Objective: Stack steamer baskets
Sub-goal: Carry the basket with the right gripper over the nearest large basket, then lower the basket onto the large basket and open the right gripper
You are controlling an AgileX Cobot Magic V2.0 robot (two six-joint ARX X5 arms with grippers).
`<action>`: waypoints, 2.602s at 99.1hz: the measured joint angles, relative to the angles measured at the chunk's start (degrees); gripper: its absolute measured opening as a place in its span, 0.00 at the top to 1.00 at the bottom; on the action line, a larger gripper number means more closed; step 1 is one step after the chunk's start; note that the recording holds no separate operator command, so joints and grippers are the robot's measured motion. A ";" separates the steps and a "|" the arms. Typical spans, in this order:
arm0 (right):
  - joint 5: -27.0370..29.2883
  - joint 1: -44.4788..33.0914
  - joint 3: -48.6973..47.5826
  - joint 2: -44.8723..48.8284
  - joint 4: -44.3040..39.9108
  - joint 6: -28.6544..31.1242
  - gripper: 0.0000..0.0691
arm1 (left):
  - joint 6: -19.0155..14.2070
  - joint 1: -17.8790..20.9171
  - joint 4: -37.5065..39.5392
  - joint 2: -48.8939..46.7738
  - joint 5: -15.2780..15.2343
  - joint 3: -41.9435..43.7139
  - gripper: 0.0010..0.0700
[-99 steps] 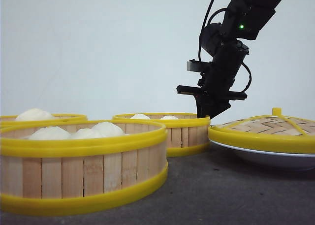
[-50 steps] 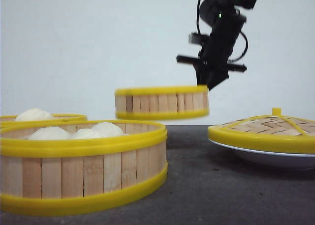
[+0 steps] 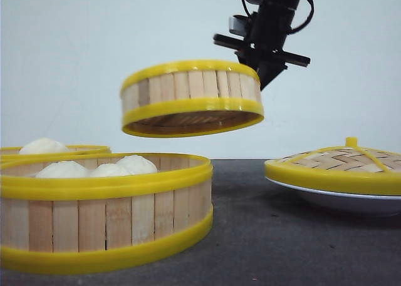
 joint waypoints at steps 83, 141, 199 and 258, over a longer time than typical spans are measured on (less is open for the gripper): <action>-0.39 13.57 -29.07 -25.73 12.28 -2.29 0.95 | 0.00 -0.02 0.24 0.00 0.00 0.00 0.34; -0.11 16.15 -38.36 -25.16 26.40 -5.01 0.95 | 0.00 0.00 0.17 0.00 0.00 0.00 0.34; 0.20 17.25 -38.47 -19.82 28.13 -4.07 0.95 | 0.00 0.00 0.00 0.00 0.00 0.00 0.34; 1.16 17.27 -38.53 -16.46 28.17 -3.67 0.95 | 0.02 0.00 -0.11 0.00 0.00 0.00 0.34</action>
